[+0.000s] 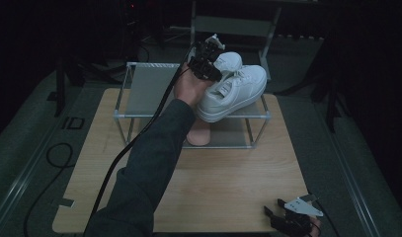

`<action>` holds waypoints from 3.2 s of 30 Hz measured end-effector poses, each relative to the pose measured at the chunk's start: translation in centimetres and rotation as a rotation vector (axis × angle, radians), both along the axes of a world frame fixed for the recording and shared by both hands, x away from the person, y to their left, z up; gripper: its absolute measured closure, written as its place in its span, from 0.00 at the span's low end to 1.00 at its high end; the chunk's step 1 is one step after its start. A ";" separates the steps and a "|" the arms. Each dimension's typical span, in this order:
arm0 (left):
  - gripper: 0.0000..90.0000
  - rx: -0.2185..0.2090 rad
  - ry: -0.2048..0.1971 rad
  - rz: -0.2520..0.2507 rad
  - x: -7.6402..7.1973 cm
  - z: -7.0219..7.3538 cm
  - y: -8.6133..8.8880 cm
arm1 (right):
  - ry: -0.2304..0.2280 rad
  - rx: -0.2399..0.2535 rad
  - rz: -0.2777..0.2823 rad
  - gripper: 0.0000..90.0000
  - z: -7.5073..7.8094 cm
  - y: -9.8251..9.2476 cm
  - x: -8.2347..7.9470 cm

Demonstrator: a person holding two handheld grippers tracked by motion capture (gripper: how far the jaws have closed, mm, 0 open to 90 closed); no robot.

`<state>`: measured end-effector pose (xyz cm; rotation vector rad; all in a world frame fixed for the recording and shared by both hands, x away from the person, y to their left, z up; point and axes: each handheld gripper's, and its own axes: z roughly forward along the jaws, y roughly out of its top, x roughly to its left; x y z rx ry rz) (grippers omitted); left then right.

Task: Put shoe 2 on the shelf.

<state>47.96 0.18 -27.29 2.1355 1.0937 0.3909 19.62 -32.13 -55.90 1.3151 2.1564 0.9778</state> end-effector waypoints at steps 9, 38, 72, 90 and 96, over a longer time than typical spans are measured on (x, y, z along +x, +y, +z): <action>0.86 -0.008 0.013 0.038 0.4 -0.2 0.7 | 0.000 0.002 0.000 0.43 0.0 0.0 0.0; 0.86 -0.024 0.033 0.158 1.1 -1.0 3.1 | -0.002 0.002 0.000 0.43 0.0 0.0 0.1; 0.85 -0.051 0.051 0.312 2.2 -1.8 4.7 | -0.001 0.003 0.000 0.43 0.0 0.0 0.1; 0.85 -0.076 0.061 0.401 2.4 -2.1 5.8 | -0.002 0.002 0.001 0.43 0.0 0.0 0.1; 0.85 -0.079 0.064 0.419 2.4 -2.2 5.9 | -0.003 0.001 0.001 0.43 0.0 0.1 0.1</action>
